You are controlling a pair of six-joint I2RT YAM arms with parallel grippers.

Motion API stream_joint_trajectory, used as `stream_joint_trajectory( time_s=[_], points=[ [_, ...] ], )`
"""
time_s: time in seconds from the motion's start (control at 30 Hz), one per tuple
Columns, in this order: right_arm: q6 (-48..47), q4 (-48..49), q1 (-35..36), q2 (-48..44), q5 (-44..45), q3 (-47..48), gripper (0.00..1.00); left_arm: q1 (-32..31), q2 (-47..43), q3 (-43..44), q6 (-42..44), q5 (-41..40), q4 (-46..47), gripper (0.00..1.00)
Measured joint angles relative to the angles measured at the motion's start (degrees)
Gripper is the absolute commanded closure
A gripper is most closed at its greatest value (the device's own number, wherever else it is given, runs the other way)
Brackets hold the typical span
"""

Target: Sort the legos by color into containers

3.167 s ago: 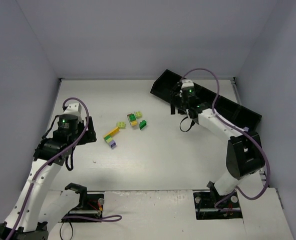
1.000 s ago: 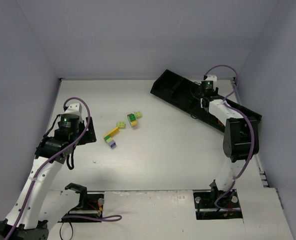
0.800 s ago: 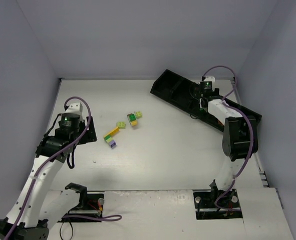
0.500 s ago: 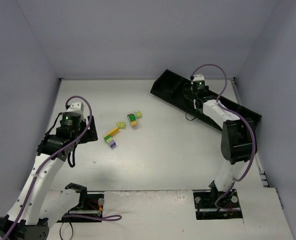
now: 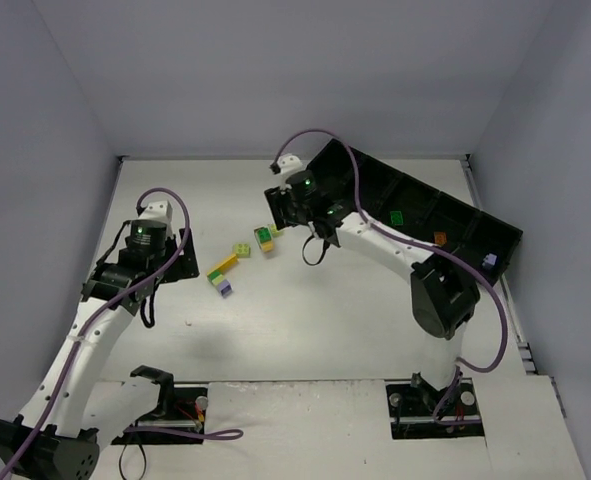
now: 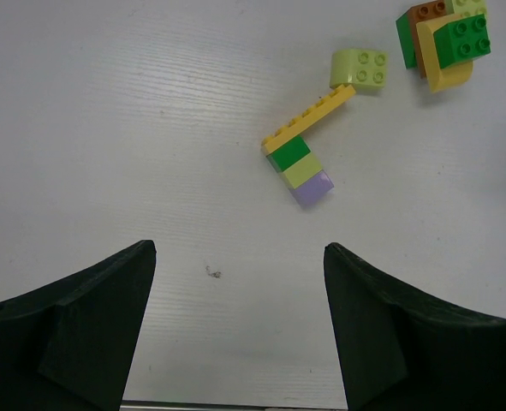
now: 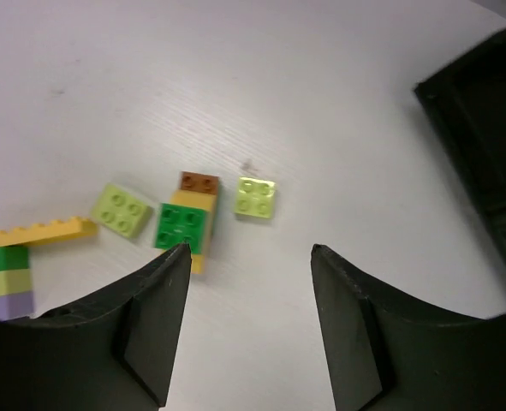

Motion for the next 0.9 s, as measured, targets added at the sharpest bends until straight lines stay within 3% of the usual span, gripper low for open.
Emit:
stream_joint_trajectory(
  time_s=[0.13, 0.3, 0.5, 0.9],
  points=[
    [-0.81, 0.37, 5.07, 3.58, -1.44, 3.08, 0.5, 0.0, 0.81, -0.55, -0.13, 0.02, 0.31, 0.27],
    [-6.58, 0.46, 8.28, 8.98, -10.34, 6.12, 0.44, 0.0, 0.61, -0.63, -0.24, 0.04, 0.28, 0.27],
    [-15.78, 0.2, 8.33, 16.22, -17.9, 12.22, 0.42, 0.0, -0.81, -0.63, -0.42, 0.04, -0.17, 0.27],
    [-25.46, -2.32, 7.34, 24.39, -23.12, 18.14, 0.41, 0.0, -4.48, -0.63, -1.31, -0.04, -2.6, 0.27]
  ],
)
